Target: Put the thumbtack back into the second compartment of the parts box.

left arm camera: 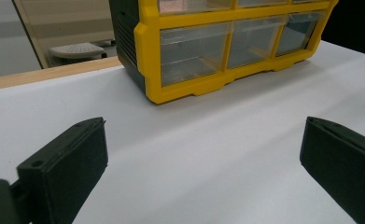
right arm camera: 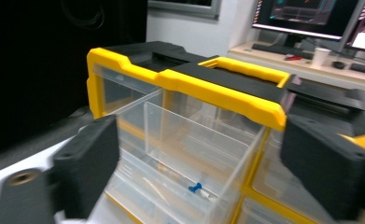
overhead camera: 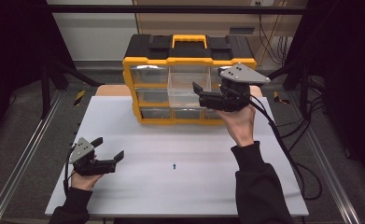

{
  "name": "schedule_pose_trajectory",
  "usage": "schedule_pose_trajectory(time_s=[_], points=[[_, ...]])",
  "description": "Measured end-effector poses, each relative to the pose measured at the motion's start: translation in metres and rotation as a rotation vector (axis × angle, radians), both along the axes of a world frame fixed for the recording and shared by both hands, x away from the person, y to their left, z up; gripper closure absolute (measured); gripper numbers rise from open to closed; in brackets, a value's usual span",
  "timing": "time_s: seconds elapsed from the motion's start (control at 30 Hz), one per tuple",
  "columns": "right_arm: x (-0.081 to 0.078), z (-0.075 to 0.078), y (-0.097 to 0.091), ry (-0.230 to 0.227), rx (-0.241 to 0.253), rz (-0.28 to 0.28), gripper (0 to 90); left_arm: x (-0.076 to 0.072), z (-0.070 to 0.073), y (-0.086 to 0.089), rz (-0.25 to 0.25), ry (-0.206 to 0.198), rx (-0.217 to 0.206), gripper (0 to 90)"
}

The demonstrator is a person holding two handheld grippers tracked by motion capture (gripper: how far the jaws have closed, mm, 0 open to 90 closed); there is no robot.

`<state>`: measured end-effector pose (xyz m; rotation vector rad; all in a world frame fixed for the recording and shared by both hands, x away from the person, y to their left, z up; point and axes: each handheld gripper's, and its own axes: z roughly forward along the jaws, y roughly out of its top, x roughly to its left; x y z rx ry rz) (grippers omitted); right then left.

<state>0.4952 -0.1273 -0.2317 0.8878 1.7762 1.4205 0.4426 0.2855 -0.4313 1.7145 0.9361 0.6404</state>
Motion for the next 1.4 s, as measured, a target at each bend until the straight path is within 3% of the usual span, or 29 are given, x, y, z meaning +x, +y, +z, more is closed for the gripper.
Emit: schedule_pose_trajectory(time_s=[0.23, 0.37, 0.87, 1.1, 1.4], points=[[-0.021, -0.014, -0.012, -0.025, 0.072, -0.015, 2.1, 0.000, 0.000, 0.000, 0.002, -0.001, -0.006, 0.5], [-0.031, -0.028, -0.017, -0.007, 0.097, -0.018, 0.7, 0.000, 0.000, 0.000, 0.003, 0.000, -0.005, 0.5], [-0.048, -0.083, -0.025, 0.090, 0.097, 0.015, 0.7, 0.000, 0.000, 0.000, 0.002, 0.000, -0.007, 0.5], [-0.048, -0.110, -0.015, 0.151, 0.080, 0.038, 0.7, 0.000, 0.001, 0.000, 0.003, -0.001, -0.007, 0.5], [-0.046, -0.144, 0.009, 0.232, 0.013, 0.068, 0.8, 0.000, 0.000, 0.001, 0.004, 0.000, -0.006, 0.5]])
